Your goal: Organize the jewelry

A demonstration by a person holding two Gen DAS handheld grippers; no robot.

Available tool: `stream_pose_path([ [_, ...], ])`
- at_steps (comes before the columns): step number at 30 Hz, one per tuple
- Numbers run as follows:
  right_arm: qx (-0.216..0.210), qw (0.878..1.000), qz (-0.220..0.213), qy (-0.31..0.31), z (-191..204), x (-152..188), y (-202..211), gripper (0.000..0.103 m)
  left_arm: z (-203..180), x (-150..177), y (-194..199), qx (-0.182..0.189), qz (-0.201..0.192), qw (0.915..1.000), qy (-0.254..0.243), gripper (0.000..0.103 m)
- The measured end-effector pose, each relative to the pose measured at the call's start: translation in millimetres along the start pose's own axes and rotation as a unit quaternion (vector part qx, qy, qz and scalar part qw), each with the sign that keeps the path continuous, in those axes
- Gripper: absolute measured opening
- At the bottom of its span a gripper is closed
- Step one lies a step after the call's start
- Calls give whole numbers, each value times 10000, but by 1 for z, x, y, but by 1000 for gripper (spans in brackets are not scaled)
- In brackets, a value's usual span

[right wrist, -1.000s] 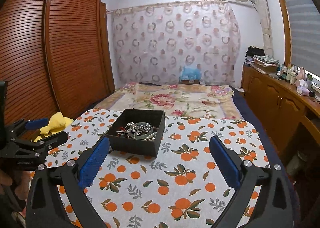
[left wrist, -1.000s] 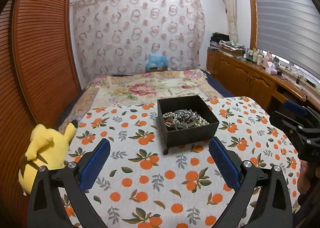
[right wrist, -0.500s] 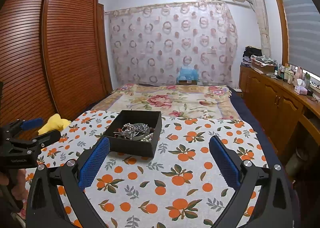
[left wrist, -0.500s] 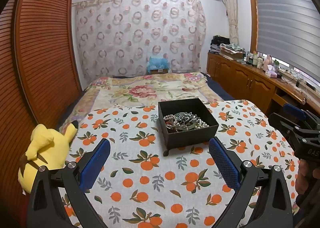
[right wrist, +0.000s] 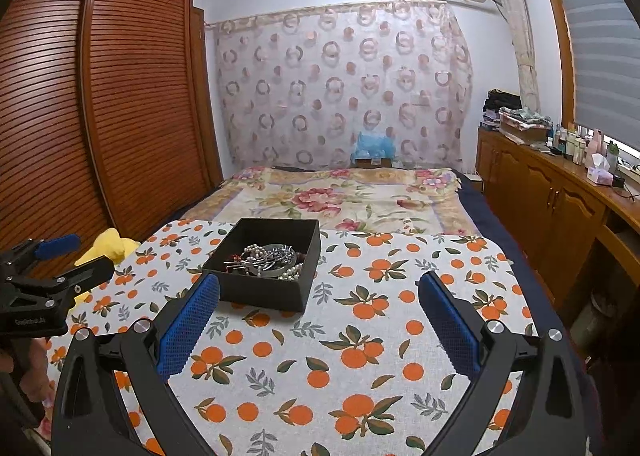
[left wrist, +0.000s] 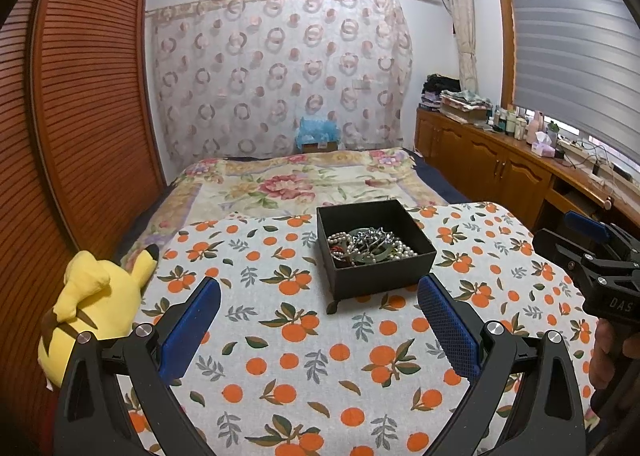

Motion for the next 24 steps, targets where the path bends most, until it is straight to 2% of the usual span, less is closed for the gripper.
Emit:
stream_pose_path([
  [24,25,10000,-13,-13,0,0,1,100,0,1,0,4,-13,10000,19,95],
])
Point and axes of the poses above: each gripper's, at about its wrist camera, not at the fingertips, and y roughly against the way its jaws point, z to its left, x to its underside, the point moved 5 cm from there along -y, roughly the way its jaws point, and after that the axes turned 9 degrees about -x, right-handed, at the moved point
